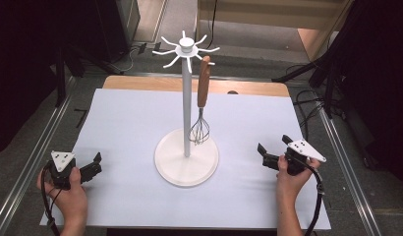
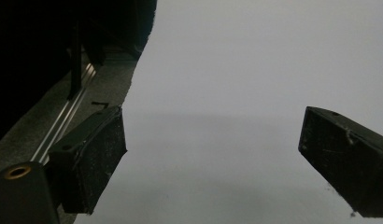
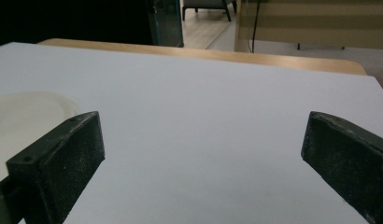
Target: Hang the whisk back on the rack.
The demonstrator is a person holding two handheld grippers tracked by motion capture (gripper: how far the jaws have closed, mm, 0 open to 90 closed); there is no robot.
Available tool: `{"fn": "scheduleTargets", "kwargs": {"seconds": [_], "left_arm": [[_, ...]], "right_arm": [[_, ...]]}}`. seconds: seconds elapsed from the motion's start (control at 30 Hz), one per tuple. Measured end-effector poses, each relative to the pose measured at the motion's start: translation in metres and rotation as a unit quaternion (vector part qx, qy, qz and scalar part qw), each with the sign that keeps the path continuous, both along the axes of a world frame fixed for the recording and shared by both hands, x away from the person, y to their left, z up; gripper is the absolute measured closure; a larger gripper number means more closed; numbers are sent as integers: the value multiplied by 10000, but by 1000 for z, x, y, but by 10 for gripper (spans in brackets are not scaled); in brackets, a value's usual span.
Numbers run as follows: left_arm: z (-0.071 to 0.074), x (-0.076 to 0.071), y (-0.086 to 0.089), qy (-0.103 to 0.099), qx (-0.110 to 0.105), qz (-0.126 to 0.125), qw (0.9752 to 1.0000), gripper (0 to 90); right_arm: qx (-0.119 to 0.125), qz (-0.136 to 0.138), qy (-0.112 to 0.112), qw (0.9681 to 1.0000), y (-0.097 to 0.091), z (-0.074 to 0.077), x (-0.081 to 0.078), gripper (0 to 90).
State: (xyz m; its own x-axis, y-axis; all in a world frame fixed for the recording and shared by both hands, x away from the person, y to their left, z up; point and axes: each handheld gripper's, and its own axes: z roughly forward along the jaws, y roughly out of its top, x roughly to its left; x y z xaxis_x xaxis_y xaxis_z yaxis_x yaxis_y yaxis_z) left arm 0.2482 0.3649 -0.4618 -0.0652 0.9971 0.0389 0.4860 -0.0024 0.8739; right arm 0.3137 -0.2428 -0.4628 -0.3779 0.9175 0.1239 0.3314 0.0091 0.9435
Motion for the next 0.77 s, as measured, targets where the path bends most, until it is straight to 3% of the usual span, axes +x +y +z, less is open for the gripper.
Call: {"fn": "scheduleTargets", "kwargs": {"seconds": [0.23, 0.37, 0.5, 0.63, 0.77], "left_arm": [[0, 0, 0, -4, -2, -7, 10000, 79], [0, 0, 0, -4, -15, -2, 10000, 79], [0, 0, 0, -6, -17, -2, 10000, 80], [0, 0, 0, -6, -32, -5, 10000, 79], [0, 0, 1, 0, -26, -4, 10000, 79]], "right_arm": [[33, -227, 182, 9996, -10, -18, -2, 0], [45, -383, 200, 9991, -17, -18, -4, 0], [391, -508, 195, 9978, -24, -22, -6, 0], [235, -508, 155, 9983, -21, -24, -4, 0], [319, -520, 188, 9980, -22, -24, -4, 0]]}}
